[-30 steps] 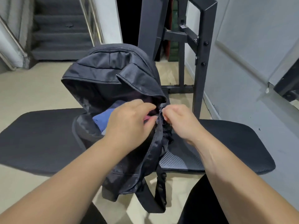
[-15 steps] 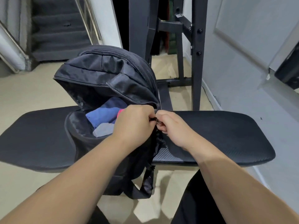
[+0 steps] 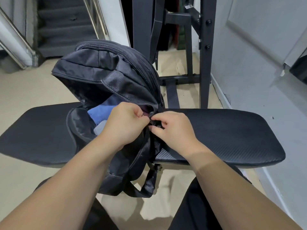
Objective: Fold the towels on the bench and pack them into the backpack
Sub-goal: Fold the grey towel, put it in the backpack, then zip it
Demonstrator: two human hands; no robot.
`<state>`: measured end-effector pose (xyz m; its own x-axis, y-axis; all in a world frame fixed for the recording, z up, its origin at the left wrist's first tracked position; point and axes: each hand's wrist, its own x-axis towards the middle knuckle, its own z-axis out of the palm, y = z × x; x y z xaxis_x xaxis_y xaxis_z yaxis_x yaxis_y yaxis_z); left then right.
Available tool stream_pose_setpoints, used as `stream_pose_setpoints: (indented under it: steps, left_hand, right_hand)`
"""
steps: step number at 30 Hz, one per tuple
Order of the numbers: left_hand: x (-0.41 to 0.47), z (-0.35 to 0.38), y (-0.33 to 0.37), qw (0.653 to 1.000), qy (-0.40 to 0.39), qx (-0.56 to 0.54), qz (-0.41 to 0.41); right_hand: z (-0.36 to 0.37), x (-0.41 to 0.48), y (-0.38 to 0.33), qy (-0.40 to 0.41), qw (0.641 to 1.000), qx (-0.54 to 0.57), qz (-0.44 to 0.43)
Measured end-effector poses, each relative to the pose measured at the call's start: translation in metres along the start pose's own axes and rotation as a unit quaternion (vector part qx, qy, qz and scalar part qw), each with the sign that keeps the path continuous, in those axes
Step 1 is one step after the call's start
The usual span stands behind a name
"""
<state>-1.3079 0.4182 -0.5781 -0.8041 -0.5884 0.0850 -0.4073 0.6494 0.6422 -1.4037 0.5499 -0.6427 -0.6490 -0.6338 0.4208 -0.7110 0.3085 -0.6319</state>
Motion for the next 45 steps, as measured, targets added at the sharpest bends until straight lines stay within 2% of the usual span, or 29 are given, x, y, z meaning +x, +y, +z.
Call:
stream_pose_setpoints:
  steps: [3, 5, 11, 16, 24, 31, 34, 37, 40, 43, 44, 45]
  left_hand:
    - [0.006, -0.009, -0.001, 0.989, -0.139, 0.043, -0.033]
    - [0.009, -0.013, -0.001, 0.983, -0.173, 0.035, -0.046]
    - [0.002, -0.011, 0.010, 0.994, -0.072, 0.059, 0.050]
    - [0.013, -0.028, 0.033, 0.983, -0.004, 0.121, 0.136]
    - [0.023, -0.040, 0.055, 0.995, 0.027, 0.033, 0.086]
    - [0.020, -0.025, 0.057, 0.993, 0.013, 0.065, 0.096]
    - [0.022, -0.019, 0.053, 0.998, 0.007, 0.009, 0.064]
    - [0.026, -0.019, 0.047, 0.997, -0.016, -0.061, 0.042]
    - [0.025, -0.018, 0.047, 0.995, -0.046, -0.071, 0.049]
    - [0.025, -0.015, 0.051, 0.995, -0.047, -0.060, 0.060]
    - [0.026, -0.016, 0.053, 0.996, -0.040, -0.056, 0.063]
    - [0.026, -0.016, 0.055, 0.996, -0.031, -0.048, 0.068]
  right_hand:
    - [0.010, 0.000, -0.004, 0.001, 0.996, -0.073, -0.051]
    - [0.015, -0.002, -0.006, -0.007, 0.994, -0.096, -0.061]
    - [0.005, 0.008, -0.001, 0.032, 0.989, -0.135, -0.056]
    - [-0.014, 0.024, 0.008, 0.067, 0.985, -0.143, -0.064]
    - [-0.028, 0.042, 0.018, 0.115, 0.978, -0.149, -0.088]
    - [-0.031, 0.038, 0.029, 0.100, 0.982, -0.150, -0.055]
    - [-0.039, 0.038, 0.028, 0.040, 0.995, -0.096, 0.006]
    - [-0.050, 0.032, 0.019, -0.009, 1.000, 0.020, -0.004]
    - [-0.054, 0.024, 0.012, -0.008, 0.999, 0.035, 0.000]
    - [-0.049, 0.015, -0.005, -0.072, 0.991, 0.081, 0.079]
    - [-0.045, 0.012, -0.017, -0.090, 0.977, 0.146, 0.128]
    - [-0.039, 0.009, -0.031, -0.089, 0.946, 0.243, 0.193]
